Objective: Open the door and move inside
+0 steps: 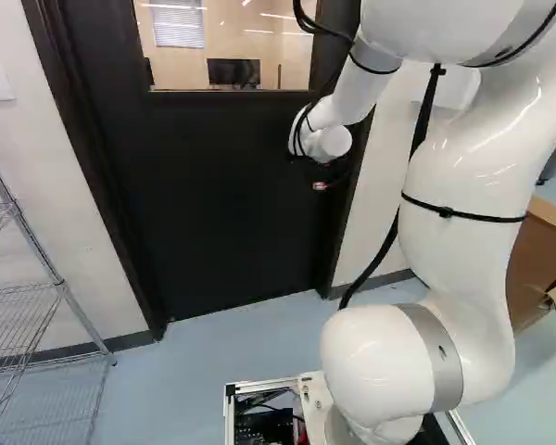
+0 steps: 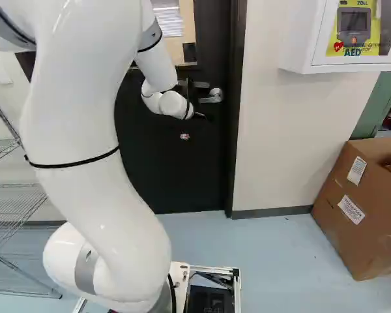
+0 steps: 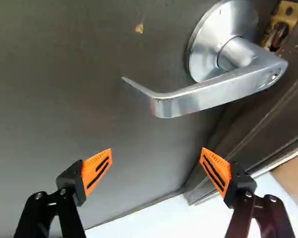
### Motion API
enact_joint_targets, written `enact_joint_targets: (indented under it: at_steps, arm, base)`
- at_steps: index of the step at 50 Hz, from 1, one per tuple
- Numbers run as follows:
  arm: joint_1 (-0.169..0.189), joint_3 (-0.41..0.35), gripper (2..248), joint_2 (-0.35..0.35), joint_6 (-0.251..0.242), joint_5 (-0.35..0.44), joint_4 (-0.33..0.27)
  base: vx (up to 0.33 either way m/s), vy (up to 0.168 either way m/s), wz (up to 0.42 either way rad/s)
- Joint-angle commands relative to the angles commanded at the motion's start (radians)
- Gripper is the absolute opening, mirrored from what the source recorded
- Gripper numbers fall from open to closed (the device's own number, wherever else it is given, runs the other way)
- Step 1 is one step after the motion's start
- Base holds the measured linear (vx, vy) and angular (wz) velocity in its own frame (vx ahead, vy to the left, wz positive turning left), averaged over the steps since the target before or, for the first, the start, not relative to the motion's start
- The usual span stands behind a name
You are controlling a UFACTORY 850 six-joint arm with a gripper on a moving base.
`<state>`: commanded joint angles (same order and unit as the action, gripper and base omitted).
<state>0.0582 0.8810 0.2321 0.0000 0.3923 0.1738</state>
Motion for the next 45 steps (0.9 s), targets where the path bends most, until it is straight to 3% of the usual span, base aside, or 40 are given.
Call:
enact_joint_targets:
  at_steps: [20,45]
  arm:
    - [-0.019,0.072,247,0.062,0.0,-0.007,0.023]
    - [-0.047,0.178,247,0.15,0.0,-0.007,0.116]
  base:
    - [0.0,0.0,0.0]
    - [0.0,0.0,0.0]
